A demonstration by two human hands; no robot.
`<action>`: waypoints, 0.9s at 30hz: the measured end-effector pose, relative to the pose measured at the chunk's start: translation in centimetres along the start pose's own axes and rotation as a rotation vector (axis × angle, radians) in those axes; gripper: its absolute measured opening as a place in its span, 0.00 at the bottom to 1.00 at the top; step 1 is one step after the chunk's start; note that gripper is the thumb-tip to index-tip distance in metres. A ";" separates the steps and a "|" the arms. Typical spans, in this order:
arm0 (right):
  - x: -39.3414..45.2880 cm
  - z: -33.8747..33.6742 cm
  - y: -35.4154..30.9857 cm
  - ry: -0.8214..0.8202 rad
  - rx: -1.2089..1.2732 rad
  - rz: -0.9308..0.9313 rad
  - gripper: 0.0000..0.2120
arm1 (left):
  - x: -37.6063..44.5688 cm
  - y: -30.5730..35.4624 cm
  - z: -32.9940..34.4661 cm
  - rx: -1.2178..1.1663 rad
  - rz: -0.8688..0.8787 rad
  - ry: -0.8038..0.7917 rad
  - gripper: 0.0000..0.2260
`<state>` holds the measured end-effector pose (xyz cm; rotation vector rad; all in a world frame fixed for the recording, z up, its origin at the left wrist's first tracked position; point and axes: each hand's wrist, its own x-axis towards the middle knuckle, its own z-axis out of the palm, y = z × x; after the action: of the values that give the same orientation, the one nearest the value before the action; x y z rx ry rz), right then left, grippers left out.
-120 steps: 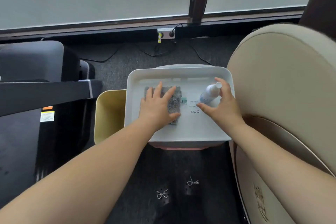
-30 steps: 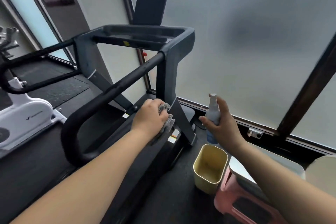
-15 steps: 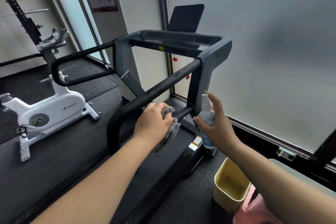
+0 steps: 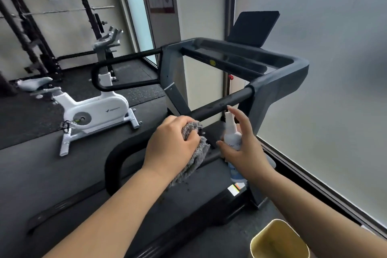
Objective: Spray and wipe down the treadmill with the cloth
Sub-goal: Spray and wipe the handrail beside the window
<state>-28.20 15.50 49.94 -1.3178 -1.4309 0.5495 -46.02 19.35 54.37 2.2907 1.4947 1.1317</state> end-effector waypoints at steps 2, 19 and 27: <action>1.0 -0.9 0.2 -0.047 0.016 0.003 0.37 | 0.7 0.5 -0.1 0.024 -0.041 0.046 0.09; 4.6 0.6 -0.4 -0.235 0.051 0.044 0.32 | 4.9 -2.6 -5.0 0.122 -0.297 0.242 0.11; 5.2 1.3 -1.0 -0.242 -0.002 0.024 0.29 | 5.7 -4.1 -5.5 0.153 -0.316 0.222 0.12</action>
<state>-28.86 20.33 52.39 -1.3049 -1.6137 0.7433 -51.47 24.78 58.94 1.9688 2.0037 1.2452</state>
